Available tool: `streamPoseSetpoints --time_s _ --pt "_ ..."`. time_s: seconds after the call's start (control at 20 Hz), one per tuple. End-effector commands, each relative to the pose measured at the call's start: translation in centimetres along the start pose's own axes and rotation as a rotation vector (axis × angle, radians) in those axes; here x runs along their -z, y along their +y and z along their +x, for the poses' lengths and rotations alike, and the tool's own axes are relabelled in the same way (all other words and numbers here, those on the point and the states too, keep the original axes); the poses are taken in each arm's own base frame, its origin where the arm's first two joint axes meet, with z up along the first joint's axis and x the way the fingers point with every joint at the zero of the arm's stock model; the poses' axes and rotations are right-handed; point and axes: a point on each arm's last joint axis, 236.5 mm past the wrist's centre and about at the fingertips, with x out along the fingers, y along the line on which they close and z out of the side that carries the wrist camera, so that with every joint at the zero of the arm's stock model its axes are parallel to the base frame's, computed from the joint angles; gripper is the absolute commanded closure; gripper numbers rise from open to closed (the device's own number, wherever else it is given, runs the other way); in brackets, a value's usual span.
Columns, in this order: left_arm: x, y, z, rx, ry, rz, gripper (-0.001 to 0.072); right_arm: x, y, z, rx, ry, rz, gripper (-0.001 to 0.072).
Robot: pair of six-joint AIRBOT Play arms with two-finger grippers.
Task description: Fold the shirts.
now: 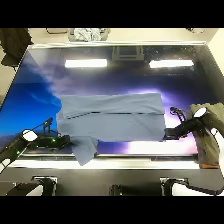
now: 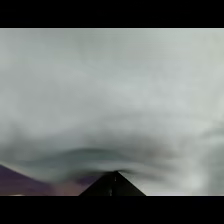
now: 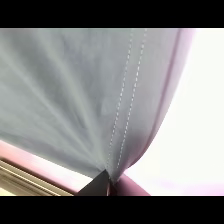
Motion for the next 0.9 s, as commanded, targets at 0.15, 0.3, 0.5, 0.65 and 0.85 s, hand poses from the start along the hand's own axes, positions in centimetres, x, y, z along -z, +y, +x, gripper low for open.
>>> streamPoseSetpoints --time_s 0.15,0.3,0.5,0.65,0.85 --pt "-6.7 -7.3 -8.8 0.095 -0.18 0.22 0.0678 -5.5 0.5 -7.3 0.116 -0.199 -0.11 0.0673" --pt "-10.5 -6.9 -10.3 0.02 -0.215 0.223 0.0677 -11.3 1.2 -10.3 0.22 -0.322 -0.171 0.0673" --pt "-16.0 -6.5 -10.4 -0.028 -0.233 0.231 0.0677 -17.7 0.5 -12.1 0.256 -0.393 -0.167 0.0673" --pt "-21.0 -5.7 -10.8 -0.027 -0.268 0.164 0.0677 -20.8 -0.2 -11.7 0.232 -0.413 -0.166 0.0673" --pt "-23.4 -6.6 -6.3 0.069 -0.193 0.089 0.0676 -22.8 -0.8 -8.2 0.176 -0.415 -0.098 0.0672"
